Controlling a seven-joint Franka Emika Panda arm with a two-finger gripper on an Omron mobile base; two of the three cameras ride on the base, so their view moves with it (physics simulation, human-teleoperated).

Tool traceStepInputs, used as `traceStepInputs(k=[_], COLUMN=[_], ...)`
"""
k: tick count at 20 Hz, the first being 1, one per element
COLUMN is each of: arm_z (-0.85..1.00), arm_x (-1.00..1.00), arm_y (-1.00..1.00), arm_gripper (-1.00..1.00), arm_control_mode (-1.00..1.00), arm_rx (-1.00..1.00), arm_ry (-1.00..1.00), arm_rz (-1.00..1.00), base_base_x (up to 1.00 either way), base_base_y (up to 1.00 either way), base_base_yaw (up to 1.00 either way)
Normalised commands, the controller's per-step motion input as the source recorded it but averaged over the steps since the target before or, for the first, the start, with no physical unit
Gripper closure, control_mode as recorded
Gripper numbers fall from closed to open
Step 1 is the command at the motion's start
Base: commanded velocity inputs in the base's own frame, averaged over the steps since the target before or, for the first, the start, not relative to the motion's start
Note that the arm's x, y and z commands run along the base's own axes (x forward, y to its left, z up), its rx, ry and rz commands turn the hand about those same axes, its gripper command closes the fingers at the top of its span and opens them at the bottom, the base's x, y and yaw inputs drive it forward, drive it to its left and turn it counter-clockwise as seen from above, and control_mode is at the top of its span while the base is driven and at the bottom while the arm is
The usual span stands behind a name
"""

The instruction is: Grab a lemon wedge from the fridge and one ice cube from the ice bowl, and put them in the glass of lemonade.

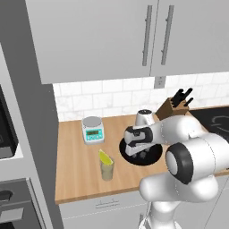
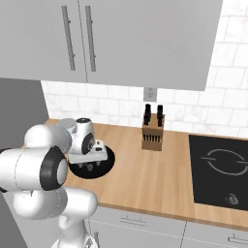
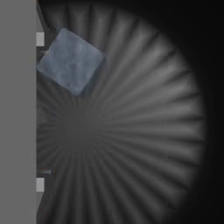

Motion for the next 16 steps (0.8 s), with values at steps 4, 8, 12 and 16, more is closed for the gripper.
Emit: traceStepInputs(k=[4, 8, 12, 16], arm_z=[0.00, 0.00, 0.00, 0.00], arm_x=[-0.52, -0.18, 0.00, 0.01], arm_y=[-0.13, 0.00, 0.00, 0.00], arm_gripper=[-1.00, -1.00, -1.00, -1.00], arm_control_mode=[-1.00, -1.00, -1.00, -1.00], arm_rx=[0.02, 0.00, 0.00, 0.00], arm_ry=[0.00, 0.00, 0.00, 0.00], arm_rz=[0.00, 0.00, 0.00, 0.00], base_base_x=[0.00, 0.00, 0.00, 0.00], base_base_y=[0.00, 0.00, 0.00, 0.00], base_base_yaw=[0.00, 0.00, 0.00, 0.00])
